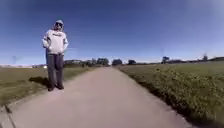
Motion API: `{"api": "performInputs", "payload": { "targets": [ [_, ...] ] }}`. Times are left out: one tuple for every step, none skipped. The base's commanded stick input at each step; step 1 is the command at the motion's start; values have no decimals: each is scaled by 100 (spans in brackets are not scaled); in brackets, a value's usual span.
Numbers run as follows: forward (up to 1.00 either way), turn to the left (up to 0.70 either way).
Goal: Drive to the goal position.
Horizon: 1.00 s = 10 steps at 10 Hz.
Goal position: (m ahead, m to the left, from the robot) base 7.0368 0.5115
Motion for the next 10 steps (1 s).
{"api": "performInputs", "payload": {
  "targets": [
    [100,0],
    [100,0],
    [100,0],
    [100,0],
    [100,0],
    [100,0],
    [100,0],
    [100,0],
    [100,0],
    [100,0]
  ]
}}
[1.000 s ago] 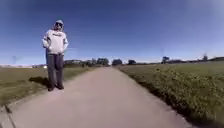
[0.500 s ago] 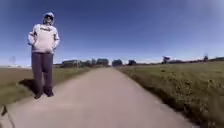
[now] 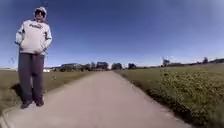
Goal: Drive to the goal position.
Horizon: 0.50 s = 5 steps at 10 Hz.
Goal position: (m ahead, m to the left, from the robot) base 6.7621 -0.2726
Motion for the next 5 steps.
{"api": "performInputs", "payload": {
  "targets": [
    [100,0],
    [100,0],
    [100,0],
    [100,0],
    [100,0]
  ]
}}
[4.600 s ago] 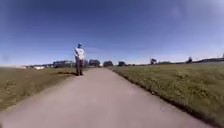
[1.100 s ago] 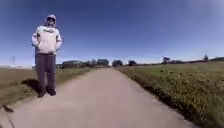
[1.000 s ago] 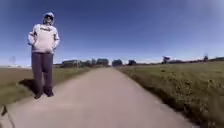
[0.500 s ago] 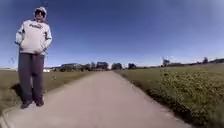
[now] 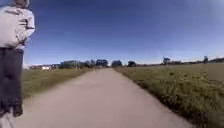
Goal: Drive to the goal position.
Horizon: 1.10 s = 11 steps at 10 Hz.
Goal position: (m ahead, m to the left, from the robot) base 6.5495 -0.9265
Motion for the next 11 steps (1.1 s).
{"api": "performInputs", "payload": {
  "targets": [
    [100,0],
    [100,0],
    [100,0],
    [100,0],
    [100,0],
    [100,0],
    [100,0],
    [100,0],
    [100,0],
    [100,0],
    [100,0]
  ]
}}
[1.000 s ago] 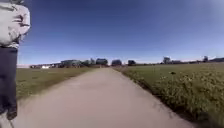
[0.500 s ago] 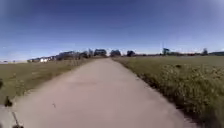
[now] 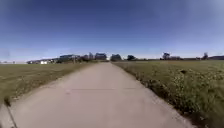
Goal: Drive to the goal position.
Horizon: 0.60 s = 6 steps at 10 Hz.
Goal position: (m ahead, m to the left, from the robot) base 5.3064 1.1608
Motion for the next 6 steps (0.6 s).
{"api": "performInputs", "payload": {
  "targets": [
    [100,0],
    [100,0],
    [100,0],
    [100,0],
    [100,0],
    [100,0]
  ]
}}
